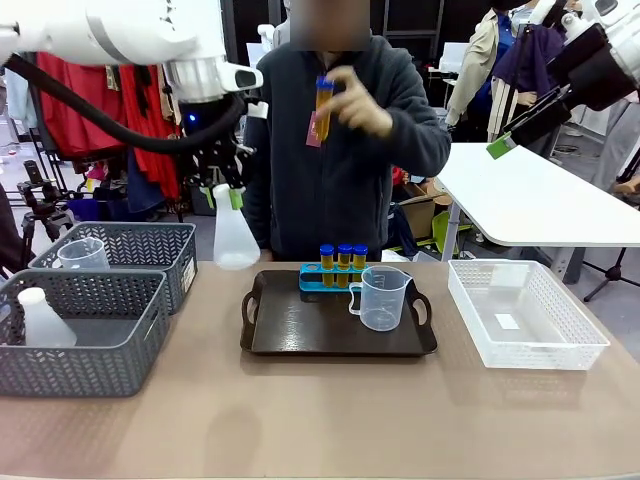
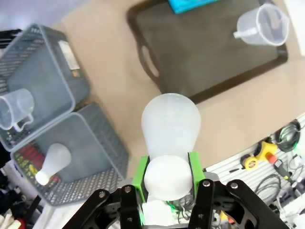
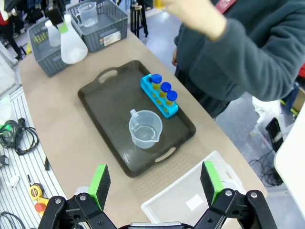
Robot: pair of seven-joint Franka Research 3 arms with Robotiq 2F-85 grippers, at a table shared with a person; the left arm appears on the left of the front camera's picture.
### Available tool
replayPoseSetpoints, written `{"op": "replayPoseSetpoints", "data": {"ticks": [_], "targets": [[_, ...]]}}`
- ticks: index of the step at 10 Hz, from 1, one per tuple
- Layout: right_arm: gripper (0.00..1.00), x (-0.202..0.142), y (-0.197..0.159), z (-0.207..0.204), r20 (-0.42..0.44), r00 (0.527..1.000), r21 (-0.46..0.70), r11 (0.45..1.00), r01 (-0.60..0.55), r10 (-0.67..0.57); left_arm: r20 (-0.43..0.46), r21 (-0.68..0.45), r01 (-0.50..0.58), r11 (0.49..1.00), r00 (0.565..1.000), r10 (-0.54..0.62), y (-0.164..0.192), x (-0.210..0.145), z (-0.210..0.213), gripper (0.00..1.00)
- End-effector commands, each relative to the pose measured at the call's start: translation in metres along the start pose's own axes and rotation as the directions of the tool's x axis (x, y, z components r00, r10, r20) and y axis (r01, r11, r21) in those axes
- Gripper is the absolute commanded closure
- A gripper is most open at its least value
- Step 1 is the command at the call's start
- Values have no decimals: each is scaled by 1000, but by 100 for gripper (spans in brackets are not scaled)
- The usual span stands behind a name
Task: Prepare the laboratory tools.
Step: Pick up one Small flask and place it on the Handle tray.
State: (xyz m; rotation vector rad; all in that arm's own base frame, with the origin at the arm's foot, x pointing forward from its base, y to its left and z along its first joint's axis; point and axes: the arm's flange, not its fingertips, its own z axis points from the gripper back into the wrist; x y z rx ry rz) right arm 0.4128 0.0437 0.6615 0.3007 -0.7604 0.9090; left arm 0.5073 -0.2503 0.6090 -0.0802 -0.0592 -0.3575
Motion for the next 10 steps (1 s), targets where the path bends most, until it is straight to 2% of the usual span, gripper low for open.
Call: {"op": "replayPoseSetpoints", "data": {"ticks": [1,5,10], "targets": [[0,0,-2,0,23,1000,17,1000,-1,0,-9,-41,36,999,999,-36,-5,-3,-22,100],[0,0,-2,0,23,1000,17,1000,-1,0,-39,-73,33,997,999,-36,-10,-1,-45,100],[0,0,-2,0,23,1000,17,1000,-1,0,5,-68,-26,997,1000,26,16,1,-29,100]]}}
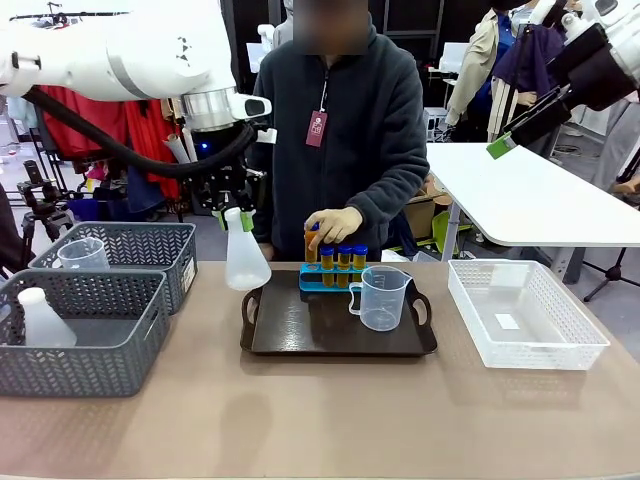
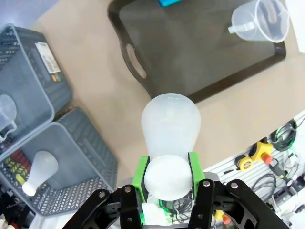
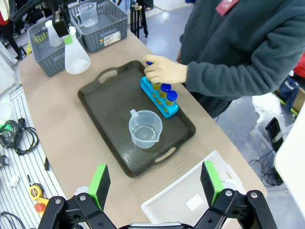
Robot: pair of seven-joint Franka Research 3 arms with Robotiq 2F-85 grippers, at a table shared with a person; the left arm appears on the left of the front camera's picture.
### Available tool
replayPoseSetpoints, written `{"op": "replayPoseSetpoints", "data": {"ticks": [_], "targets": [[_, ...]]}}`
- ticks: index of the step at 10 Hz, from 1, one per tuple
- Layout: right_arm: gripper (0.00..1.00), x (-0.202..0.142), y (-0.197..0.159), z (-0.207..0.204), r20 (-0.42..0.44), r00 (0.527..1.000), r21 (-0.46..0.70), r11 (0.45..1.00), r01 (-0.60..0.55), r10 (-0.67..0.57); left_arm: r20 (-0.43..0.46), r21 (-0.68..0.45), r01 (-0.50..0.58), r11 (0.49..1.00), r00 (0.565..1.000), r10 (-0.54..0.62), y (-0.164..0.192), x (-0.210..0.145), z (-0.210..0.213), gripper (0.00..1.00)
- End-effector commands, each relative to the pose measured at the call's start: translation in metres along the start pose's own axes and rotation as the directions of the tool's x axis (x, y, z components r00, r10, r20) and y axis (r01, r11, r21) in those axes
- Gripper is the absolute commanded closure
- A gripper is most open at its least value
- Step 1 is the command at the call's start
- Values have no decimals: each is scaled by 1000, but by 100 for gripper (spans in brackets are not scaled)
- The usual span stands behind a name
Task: Prepare the laboratory tools.
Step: Pick up one Small flask and place it on the Handle tray.
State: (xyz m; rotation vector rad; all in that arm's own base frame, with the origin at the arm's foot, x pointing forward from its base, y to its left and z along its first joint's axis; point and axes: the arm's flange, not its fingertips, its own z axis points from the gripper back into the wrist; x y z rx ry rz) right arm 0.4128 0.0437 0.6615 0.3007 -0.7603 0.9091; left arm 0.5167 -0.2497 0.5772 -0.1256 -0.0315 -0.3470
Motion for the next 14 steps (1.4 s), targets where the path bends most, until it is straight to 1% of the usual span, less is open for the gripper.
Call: {"op": "replayPoseSetpoints", "data": {"ticks": [1,3,4,5,14], "targets": [[0,0,-2,0,23,1000,17,1000,-1,0,34,-17,-27,1000,999,27,15,-6,7,100],[0,0,-2,0,23,1000,17,1000,-1,0,28,-18,-23,1000,999,23,15,-8,10,100],[0,0,-2,0,23,1000,17,1000,-1,0,27,-49,-24,999,999,26,14,-9,16,100],[0,0,-2,0,23,1000,17,1000,-1,0,21,3,-30,1000,999,30,16,-1,10,100],[0,0,-2,0,23,1000,17,1000,-1,0,15,-4,-29,1000,999,29,15,0,8,100]]}}
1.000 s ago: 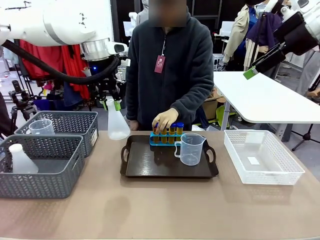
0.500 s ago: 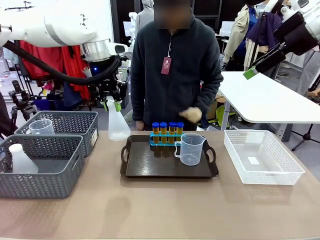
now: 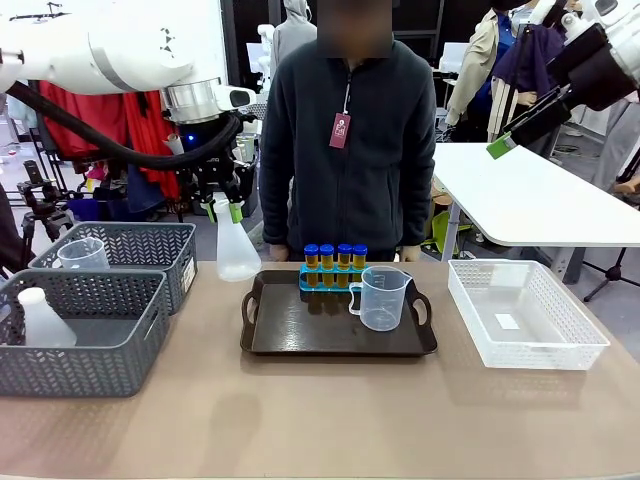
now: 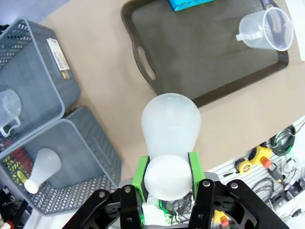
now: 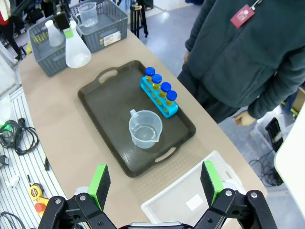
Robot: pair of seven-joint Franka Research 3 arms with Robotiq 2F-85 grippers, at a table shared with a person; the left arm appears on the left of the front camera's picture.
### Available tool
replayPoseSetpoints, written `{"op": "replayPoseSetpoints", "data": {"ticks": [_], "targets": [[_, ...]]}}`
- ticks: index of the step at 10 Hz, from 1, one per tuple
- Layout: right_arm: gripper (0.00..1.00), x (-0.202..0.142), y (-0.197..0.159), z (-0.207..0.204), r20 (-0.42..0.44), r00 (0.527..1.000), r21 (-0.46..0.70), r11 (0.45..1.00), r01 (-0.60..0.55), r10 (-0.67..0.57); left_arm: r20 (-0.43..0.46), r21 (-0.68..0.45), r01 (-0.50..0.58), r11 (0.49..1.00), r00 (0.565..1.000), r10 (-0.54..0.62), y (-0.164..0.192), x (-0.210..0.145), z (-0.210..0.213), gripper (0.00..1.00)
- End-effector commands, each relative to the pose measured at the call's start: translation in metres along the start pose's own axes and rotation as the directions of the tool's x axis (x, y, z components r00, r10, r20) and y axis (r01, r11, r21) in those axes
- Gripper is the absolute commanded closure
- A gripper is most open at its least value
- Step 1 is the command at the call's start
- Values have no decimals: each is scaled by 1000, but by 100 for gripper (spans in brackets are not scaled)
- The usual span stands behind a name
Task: Prepare the laboratory tools.
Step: Pick up one Small flask and place it on the Handle tray.
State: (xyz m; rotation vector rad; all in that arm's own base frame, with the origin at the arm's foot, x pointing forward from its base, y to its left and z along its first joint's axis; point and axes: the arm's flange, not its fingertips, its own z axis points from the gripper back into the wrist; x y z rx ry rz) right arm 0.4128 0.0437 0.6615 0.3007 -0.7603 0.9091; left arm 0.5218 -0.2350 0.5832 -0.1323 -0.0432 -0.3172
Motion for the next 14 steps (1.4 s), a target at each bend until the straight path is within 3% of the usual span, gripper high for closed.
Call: {"op": "replayPoseSetpoints", "data": {"ticks": [1,7,10,14], "targets": [[0,0,-2,0,23,1000,17,1000,-1,0,17,1,-2,1000,1000,2,-5,4,1,100],[0,0,-2,0,23,1000,17,1000,-1,0,2,24,221,975,975,-221,-69,40,-20,100],[0,0,-2,0,23,1000,17,1000,-1,0,42,22,358,933,932,-359,-96,54,-50,100],[0,0,-2,0,23,1000,17,1000,-1,0,-13,71,445,893,895,-445,-108,67,-104,100]]}}
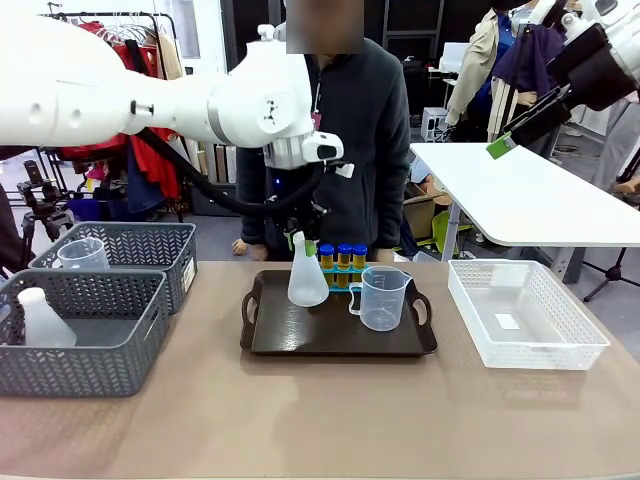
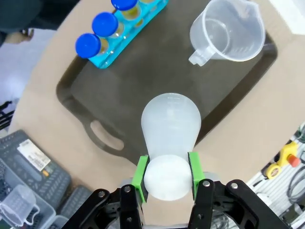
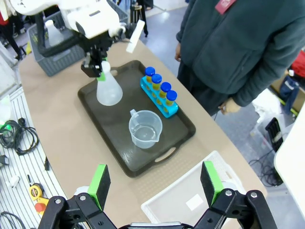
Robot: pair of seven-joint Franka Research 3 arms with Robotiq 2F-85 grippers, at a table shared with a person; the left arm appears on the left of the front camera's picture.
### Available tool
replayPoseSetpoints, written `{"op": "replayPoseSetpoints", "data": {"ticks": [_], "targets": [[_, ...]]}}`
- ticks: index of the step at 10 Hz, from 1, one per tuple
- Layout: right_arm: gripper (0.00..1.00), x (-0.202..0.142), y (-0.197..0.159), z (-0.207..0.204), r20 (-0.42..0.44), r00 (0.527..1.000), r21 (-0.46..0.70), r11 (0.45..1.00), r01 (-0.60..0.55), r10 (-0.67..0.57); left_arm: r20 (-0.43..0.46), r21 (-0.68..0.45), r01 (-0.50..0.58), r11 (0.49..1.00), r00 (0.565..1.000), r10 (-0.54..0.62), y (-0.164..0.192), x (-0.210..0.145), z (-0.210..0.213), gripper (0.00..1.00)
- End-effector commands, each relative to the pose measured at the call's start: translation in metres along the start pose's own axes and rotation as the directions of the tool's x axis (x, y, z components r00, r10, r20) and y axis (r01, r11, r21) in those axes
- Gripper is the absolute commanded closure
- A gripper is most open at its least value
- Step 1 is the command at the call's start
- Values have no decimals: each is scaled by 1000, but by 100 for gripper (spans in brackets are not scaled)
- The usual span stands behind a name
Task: Prepare the laboratory tools.
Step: Pick up one Small flask and place it on the Handle tray.
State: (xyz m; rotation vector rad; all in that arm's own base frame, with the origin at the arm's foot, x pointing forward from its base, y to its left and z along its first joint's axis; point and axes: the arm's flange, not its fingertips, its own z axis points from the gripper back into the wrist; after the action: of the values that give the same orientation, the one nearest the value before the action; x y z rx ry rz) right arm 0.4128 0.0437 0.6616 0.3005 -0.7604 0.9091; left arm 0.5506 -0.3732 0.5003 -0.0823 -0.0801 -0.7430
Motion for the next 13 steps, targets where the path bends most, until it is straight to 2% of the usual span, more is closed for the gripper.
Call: {"op": "replayPoseSetpoints", "data": {"ticks": [1,3,5,13], "targets": [[0,0,-2,0,23,1000,17,1000,-1,0,-17,39,54,998,998,-54,3,3,-12,100],[0,0,-2,0,23,1000,17,1000,-1,0,-35,39,77,996,997,-76,6,7,-32,100],[0,0,-2,0,23,1000,17,1000,-1,0,2,29,89,996,996,-90,9,6,-45,100],[0,0,-2,0,23,1000,17,1000,-1,0,-45,-19,77,997,996,-78,12,2,-74,100]]}}
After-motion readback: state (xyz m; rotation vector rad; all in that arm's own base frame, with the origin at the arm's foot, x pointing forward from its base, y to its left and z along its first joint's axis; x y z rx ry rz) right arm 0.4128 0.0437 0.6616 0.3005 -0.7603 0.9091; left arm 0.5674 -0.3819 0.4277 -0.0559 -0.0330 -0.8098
